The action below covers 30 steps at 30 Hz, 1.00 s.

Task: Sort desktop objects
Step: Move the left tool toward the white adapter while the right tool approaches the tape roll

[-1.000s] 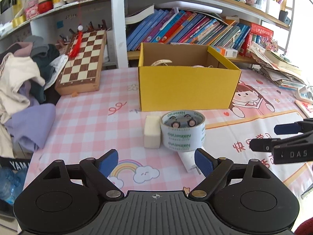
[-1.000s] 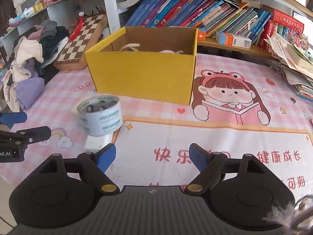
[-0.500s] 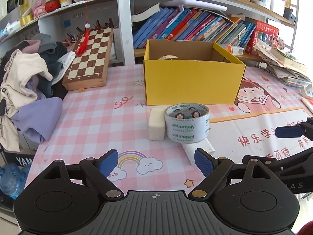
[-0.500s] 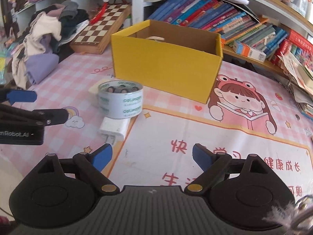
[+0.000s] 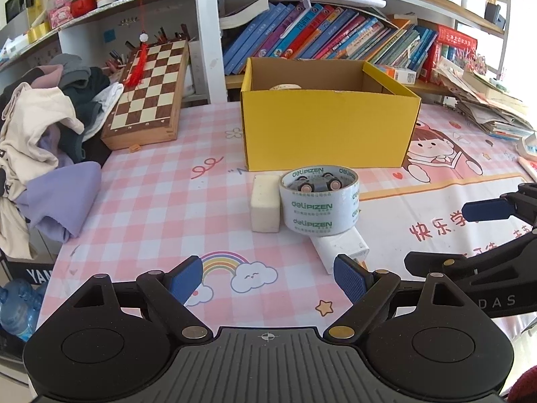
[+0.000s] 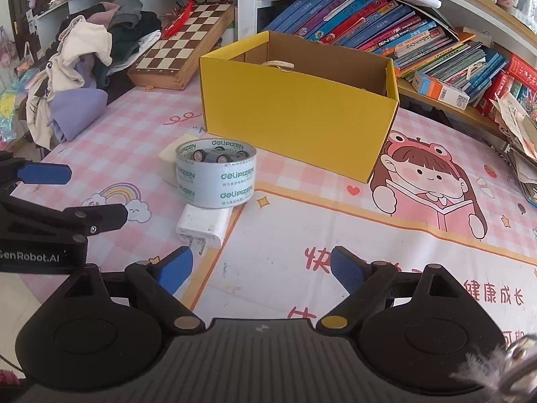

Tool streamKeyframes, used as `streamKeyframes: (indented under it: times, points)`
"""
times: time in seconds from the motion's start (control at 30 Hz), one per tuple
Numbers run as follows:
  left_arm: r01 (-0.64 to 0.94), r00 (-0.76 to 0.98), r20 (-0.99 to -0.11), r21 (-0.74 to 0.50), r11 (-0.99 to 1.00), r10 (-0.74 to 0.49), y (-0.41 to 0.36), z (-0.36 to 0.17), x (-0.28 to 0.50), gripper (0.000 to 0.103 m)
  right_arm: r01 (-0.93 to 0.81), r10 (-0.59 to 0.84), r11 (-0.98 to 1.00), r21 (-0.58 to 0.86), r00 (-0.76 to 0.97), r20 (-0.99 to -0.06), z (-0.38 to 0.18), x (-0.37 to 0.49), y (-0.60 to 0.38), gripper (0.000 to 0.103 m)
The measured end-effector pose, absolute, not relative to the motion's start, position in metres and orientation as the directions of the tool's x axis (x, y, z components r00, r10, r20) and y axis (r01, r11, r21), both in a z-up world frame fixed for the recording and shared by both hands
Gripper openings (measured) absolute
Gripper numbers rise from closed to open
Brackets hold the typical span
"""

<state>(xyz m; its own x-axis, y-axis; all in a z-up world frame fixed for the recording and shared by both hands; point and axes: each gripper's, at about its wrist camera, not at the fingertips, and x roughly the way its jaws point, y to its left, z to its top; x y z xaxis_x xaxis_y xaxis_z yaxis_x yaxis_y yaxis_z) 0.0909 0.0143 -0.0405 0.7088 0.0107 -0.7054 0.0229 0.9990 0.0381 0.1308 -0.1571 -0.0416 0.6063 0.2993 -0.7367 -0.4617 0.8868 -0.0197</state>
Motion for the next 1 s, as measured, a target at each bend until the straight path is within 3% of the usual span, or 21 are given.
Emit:
streamKeyframes:
  times: [0.73, 1.0]
  points:
    - [0.003, 0.678, -0.735, 0.032, 0.999, 0.021, 0.012, -0.053, 0.106, 0.087, -0.527, 0.354, 0.850, 0.013, 0.551, -0.756, -0.049, 0.168, -0.144, 0.074]
    - [-0.004, 0.662, -0.749, 0.014, 1.000, 0.013, 0.009, -0.059, 0.115, 0.087, -0.523, 0.380, 0.850, 0.063, 0.527, -0.760, -0.048, 0.192, -0.145, 0.074]
